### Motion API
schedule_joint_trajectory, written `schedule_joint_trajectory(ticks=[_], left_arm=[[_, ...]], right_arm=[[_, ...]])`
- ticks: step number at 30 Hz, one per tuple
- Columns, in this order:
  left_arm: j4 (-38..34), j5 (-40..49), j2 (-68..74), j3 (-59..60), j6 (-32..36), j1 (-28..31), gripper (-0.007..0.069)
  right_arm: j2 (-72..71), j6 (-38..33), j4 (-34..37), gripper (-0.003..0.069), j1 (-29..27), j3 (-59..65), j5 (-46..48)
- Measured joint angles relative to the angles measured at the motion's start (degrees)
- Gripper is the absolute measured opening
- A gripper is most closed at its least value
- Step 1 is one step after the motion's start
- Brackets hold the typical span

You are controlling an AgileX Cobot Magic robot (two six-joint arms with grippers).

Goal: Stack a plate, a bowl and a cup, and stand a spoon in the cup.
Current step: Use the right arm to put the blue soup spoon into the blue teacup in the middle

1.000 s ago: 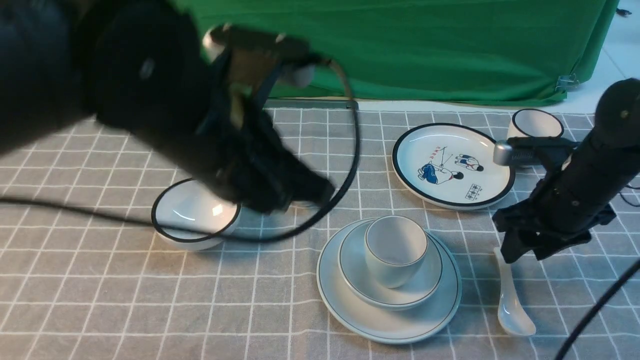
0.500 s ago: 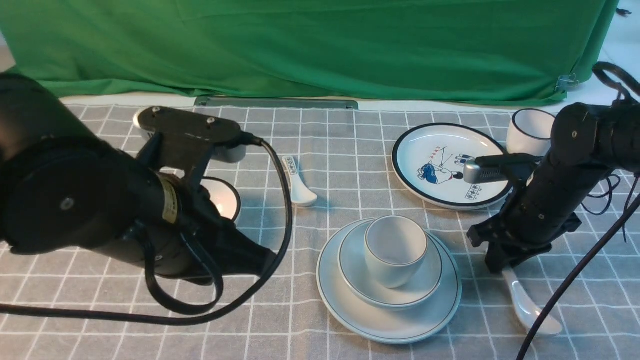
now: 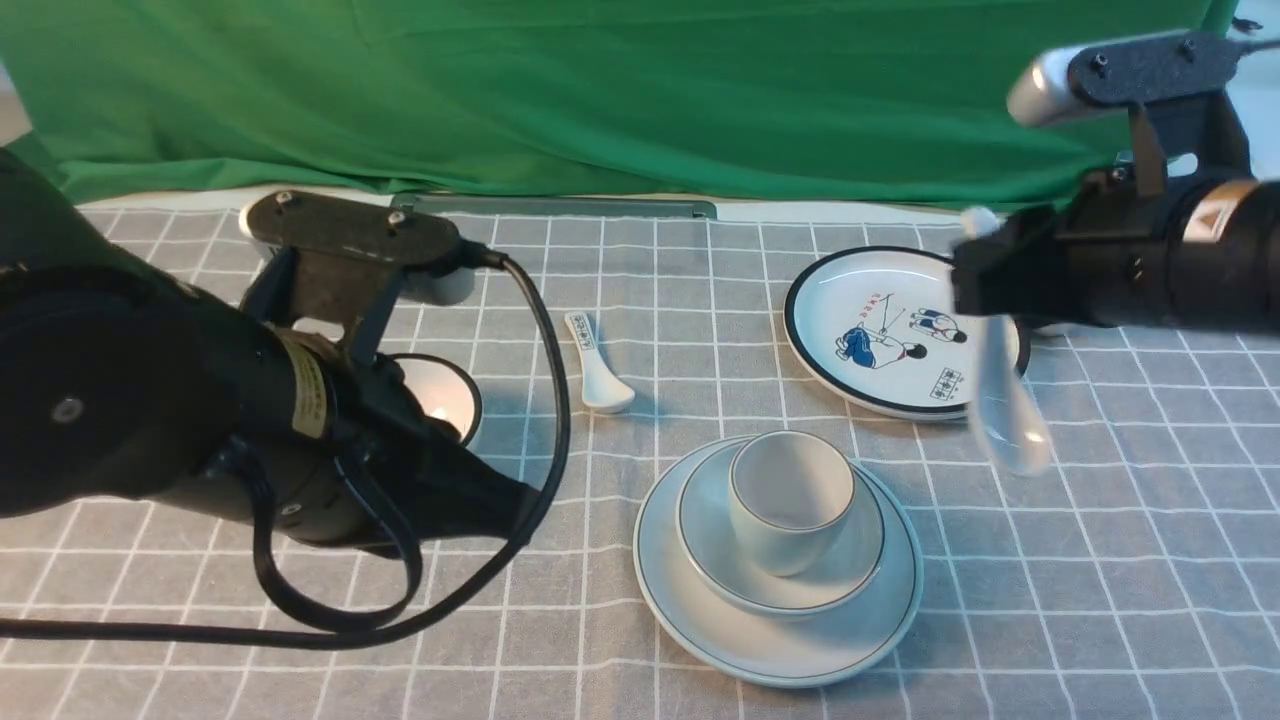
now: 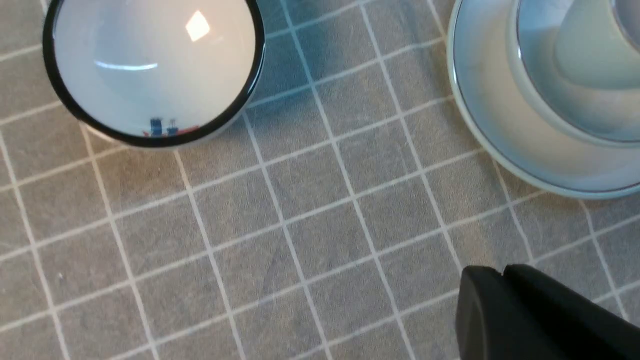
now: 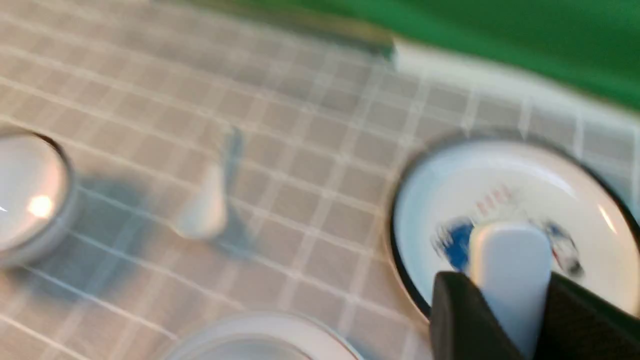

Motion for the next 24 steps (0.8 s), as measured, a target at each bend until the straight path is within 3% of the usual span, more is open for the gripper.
schedule_joint_trajectory(ticks=[1, 5, 10, 15, 24], left_arm=[[0.0, 0.0, 0.0, 0.0, 0.0, 0.0, 0.0009], [0.2, -2.9, 0.0, 0.0, -0.1, 0.0, 0.0009], [0.3, -3.1, 0.0, 0.0, -0.1, 0.0, 0.0009], [0.7, -3.1, 0.0, 0.1, -0.1, 0.0, 0.0009], [1.7, -3.1, 0.0, 0.1, -0.2, 0.0, 0.0009]], right_arm=[[-0.1, 0.0, 0.0, 0.0185, 0.4, 0.4, -0.8], [0.7, -0.1, 0.0, 0.0185, 8.8, 6.9, -18.5], [4.5, -0.1, 0.0, 0.0185, 12.1, 8.9, -29.3], [10.0, -0.1, 0.1, 0.0185, 13.0, 9.2, -34.3], [12.5, 0.3, 0.2, 0.0185, 13.6, 9.7, -34.4]])
